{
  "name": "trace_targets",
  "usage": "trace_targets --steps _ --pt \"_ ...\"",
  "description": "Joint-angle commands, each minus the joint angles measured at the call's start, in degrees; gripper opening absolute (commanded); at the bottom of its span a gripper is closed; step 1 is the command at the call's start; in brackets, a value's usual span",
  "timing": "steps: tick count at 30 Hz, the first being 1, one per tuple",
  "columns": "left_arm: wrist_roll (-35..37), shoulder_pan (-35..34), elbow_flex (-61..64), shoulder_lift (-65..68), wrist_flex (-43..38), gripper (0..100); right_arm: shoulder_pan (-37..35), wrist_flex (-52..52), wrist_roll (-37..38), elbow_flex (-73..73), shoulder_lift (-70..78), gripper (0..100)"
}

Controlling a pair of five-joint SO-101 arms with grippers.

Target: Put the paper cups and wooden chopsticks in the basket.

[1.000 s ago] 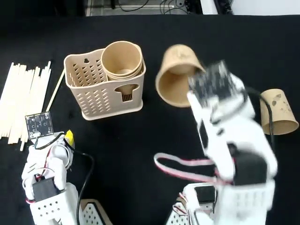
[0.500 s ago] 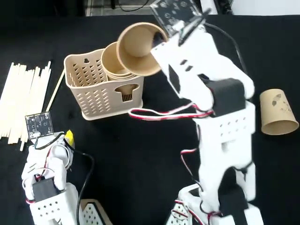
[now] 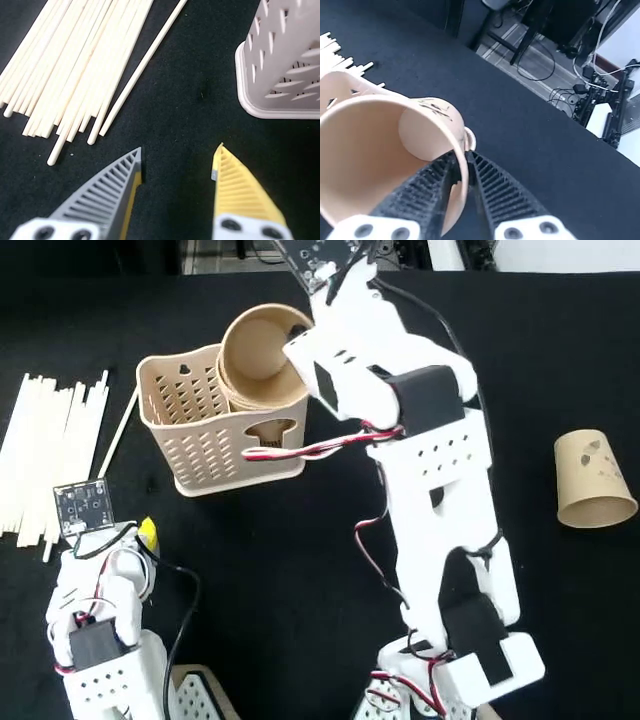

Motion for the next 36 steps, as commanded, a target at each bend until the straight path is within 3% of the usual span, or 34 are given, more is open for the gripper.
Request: trace_targets --steps 1,9,16,28,36 --pt "-0.3 0.5 -0.1 -0.3 -0.9 23 -0.8 0.4 -0.6 -2.3 0.0 1.2" --pt "-0.3 0.5 -0.1 -0.3 -0.9 23 -2.5 4.3 -0.5 -2.1 0.5 2.8" --pt "-0.3 0.6 -0.1 -0.3 -0.9 23 -2.6 1.7 -0.4 -2.2 1.4 22.3" --pt "-0.3 0.6 -0.1 -0.3 -0.9 23 -3.5 0.0 -2.2 -16.9 1.7 20.1" --pt "-0.3 0.6 -0.1 -0.3 -0.9 23 -3.6 -1.1 -2.2 -14.9 3.9 19.8"
